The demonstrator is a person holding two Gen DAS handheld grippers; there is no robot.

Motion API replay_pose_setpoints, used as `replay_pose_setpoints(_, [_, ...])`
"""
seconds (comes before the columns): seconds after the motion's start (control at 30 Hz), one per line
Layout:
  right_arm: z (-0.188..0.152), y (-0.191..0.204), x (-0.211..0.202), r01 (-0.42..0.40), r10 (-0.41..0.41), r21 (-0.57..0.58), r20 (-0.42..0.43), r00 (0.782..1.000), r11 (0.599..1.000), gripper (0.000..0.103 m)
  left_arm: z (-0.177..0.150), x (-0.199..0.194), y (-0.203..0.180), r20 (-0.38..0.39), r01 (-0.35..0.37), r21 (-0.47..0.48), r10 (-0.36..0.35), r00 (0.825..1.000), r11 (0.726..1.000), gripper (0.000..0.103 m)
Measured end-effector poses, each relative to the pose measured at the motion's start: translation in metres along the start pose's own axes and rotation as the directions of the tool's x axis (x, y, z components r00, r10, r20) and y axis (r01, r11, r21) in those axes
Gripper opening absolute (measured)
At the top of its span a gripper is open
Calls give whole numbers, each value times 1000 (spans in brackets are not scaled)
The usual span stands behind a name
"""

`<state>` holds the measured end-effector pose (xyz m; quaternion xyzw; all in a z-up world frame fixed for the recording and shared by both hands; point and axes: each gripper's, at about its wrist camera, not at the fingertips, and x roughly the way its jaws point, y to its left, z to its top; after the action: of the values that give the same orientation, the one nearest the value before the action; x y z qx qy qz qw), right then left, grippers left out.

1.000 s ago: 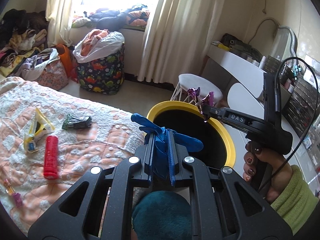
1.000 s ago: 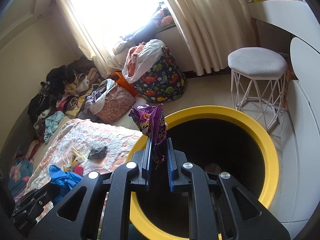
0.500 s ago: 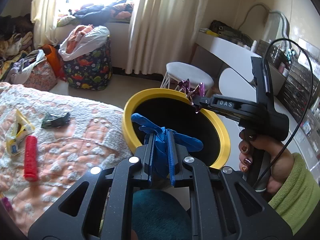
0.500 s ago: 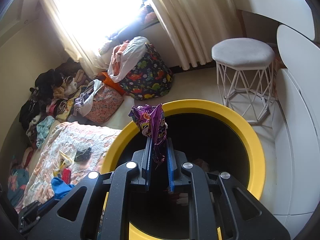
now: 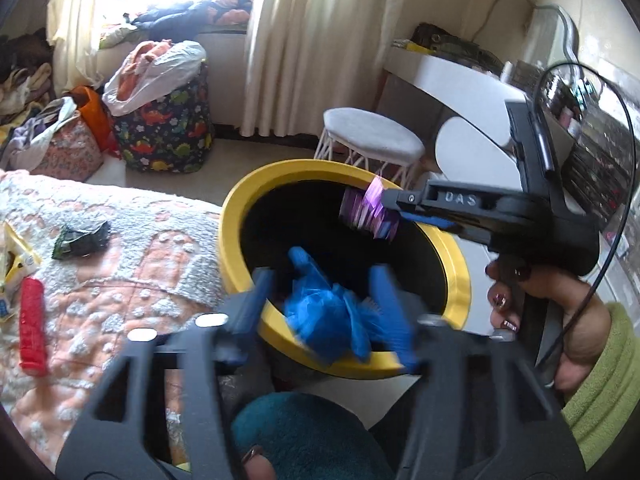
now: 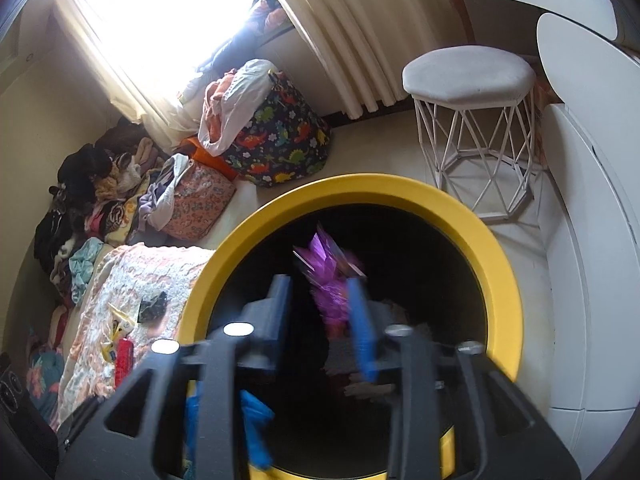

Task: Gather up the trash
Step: 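Open both tools to drop the blue bag and purple wrapper into the bin, then move both open tools back over the remaining trash on the bed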

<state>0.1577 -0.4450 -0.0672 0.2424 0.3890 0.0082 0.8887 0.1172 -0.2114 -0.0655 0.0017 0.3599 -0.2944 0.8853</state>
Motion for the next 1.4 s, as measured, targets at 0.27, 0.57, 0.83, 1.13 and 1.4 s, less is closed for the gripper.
replay_pose_setpoints(0.27, [-4, 29, -7, -36, 39, -69, 37, 999, 997, 53, 0, -30, 35, 80, -142, -96, 150, 985, 985, 92])
replay_pose_setpoints(0.57, [-17, 83, -16, -121, 134, -183, 62, 989, 976, 63, -2, -68, 73, 131, -300, -176, 324, 937, 938, 92])
replay_pose_setpoints(0.83, [-35, 122, -20, -162, 181, -276, 45, 982, 948, 68, -7, -103, 110, 159, -361, -260, 408, 899, 895, 92])
replay_pose_setpoints(1.13, [-59, 165, -19, -207, 221, -373, -4, 975, 905, 70, -17, -131, 147, 151, -407, -344, 478, 865, 846, 92])
replay_pose_setpoints(1.4, [-78, 204, -10, -248, 245, -443, -63, 967, 861, 71, -28, -148, 169, 134, -435, -403, 522, 842, 805, 92])
